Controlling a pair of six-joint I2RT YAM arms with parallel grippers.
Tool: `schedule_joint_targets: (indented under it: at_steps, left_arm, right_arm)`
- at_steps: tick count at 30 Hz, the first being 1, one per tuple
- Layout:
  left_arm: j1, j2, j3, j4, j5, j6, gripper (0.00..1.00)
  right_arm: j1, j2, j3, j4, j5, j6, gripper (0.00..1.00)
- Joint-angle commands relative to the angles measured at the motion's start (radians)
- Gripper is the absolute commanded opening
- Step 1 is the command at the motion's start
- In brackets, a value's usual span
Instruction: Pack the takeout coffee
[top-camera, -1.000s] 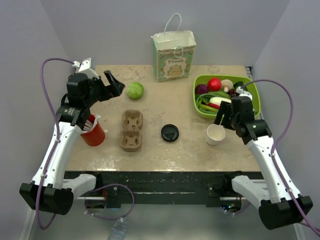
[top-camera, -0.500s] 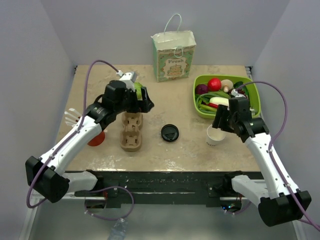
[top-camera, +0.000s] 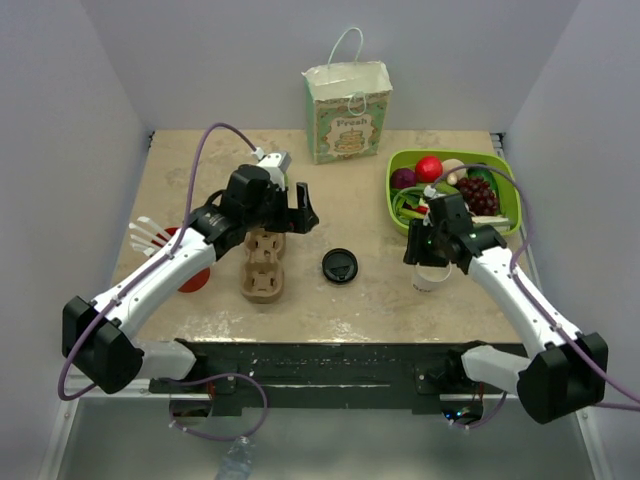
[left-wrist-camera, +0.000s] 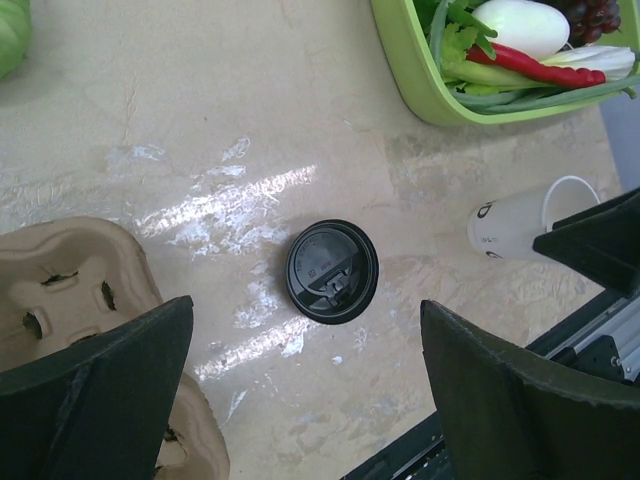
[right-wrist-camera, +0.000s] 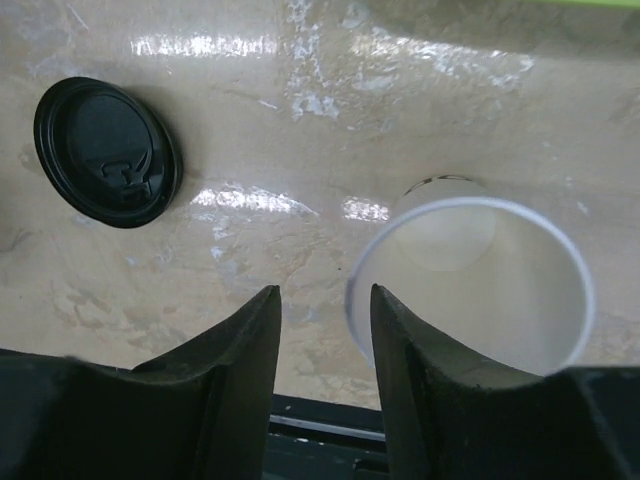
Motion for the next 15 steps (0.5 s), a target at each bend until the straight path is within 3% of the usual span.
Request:
schedule_joint_targets:
  at_steps: [1,8,10,12,15]
  left_arm:
    - [-0.006,-0.001,0.019,0.026,-0.010,0.024,1.00]
    - [-0.008,-0.009,0.014,0.003,-0.068,0.029,1.00]
    - [-0.009,-0.012,0.014,0.000,-0.071,0.030,1.00]
    - [-0.009,-0.017,0.011,0.000,-0.071,0.031,1.00]
    - [-0.009,-0.014,0.007,0.002,-0.073,0.029,1.00]
  right_arm:
    - [0.049,0.056,-0.014,0.083,0.054,0.035,0.39]
    - [0.084,0.107,-0.021,0.032,0.198,0.081,0.23]
    - [0.089,0.105,-0.015,0.016,0.221,0.095,0.09]
    - [0.103,0.101,-0.003,0.008,0.221,0.089,0.02]
    - [0.160,0.094,0.015,-0.005,0.188,0.070,0.00]
